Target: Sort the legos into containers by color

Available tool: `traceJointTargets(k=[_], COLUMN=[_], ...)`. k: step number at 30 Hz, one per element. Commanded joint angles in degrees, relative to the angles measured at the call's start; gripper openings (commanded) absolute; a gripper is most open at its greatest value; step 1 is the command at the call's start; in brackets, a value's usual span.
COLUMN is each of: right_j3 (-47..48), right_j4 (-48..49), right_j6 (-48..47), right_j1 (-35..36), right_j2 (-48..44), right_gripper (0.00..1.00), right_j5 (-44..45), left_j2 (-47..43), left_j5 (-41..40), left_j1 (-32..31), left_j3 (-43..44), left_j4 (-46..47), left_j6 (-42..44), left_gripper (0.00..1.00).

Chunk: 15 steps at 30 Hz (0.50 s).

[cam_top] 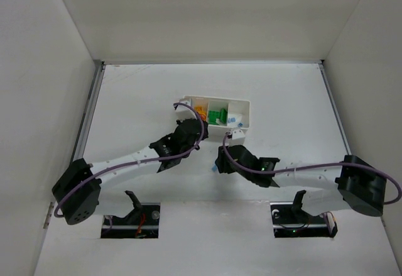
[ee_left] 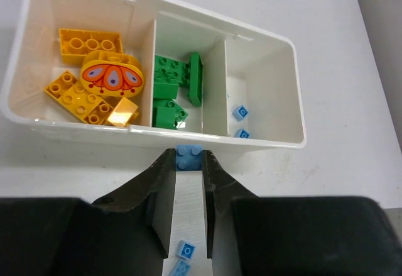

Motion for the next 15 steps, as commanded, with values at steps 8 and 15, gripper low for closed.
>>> traceJointTargets(k=[8,15], right_j3=[9.71,11.99], right_j4=[-7.03,-7.47], right_j6=[3.37,5.39], right_j1=[0.30,-0.93], right_j2=[11.92,14.48], right_gripper=[0.42,0.43], right_j5=[0.36,1.06], left_j2=[-7.81,-10.36], left_j5=[4.18,7.60], left_j1=[3.79,7.74], left_j3=[-9.42,-12.77], left_j4=[0.46,1.08], left_j6=[-3.11,-3.64], left_gripper=[0.13,0.13])
